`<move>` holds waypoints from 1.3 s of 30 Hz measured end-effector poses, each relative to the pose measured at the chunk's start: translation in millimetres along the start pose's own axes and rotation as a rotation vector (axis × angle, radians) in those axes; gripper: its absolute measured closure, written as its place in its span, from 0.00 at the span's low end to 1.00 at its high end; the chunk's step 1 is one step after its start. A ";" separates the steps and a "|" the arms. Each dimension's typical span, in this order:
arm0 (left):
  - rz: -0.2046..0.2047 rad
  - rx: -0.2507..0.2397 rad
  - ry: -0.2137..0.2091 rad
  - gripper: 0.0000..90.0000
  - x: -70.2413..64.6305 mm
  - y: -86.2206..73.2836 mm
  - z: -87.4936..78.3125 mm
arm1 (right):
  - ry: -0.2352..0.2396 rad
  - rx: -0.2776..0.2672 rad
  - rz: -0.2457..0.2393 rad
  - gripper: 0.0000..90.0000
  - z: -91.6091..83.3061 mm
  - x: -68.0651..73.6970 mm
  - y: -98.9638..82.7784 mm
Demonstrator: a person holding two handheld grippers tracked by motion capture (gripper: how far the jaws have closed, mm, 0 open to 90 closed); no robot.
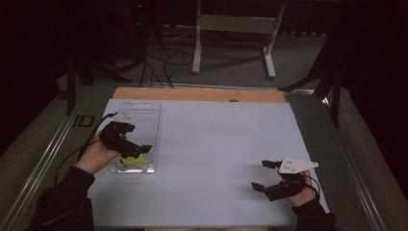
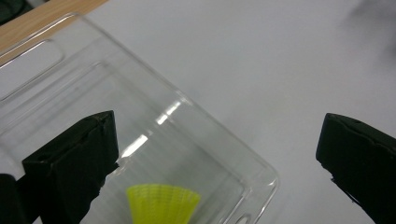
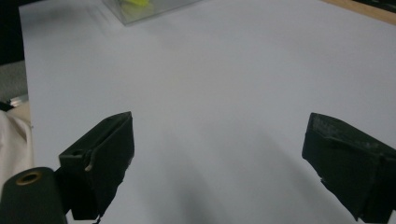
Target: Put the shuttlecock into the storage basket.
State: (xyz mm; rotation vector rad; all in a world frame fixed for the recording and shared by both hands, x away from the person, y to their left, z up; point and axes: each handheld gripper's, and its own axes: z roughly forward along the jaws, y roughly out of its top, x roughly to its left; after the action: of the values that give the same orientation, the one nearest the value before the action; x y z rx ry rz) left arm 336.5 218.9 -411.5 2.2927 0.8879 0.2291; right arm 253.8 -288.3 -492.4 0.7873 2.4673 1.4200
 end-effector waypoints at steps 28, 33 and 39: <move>0.266 -0.139 -0.081 0.00 -43.5 39.3 49.1 | 0.000 0.010 0.041 0.12 0.3 -5.5 -3.6; 0.295 -0.155 -0.110 0.00 -55.4 49.4 55.7 | -0.002 0.007 0.040 0.12 -0.5 -6.8 -4.7; 0.317 -0.150 -0.137 0.00 -70.4 59.0 69.0 | 0.000 0.011 0.036 0.12 -1.3 -5.8 -4.5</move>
State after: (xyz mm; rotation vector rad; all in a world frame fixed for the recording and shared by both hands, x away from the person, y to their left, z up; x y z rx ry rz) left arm 341.1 104.6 -421.9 2.2679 0.4210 0.2625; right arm 256.5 -294.2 -496.0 0.8381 2.4750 1.4190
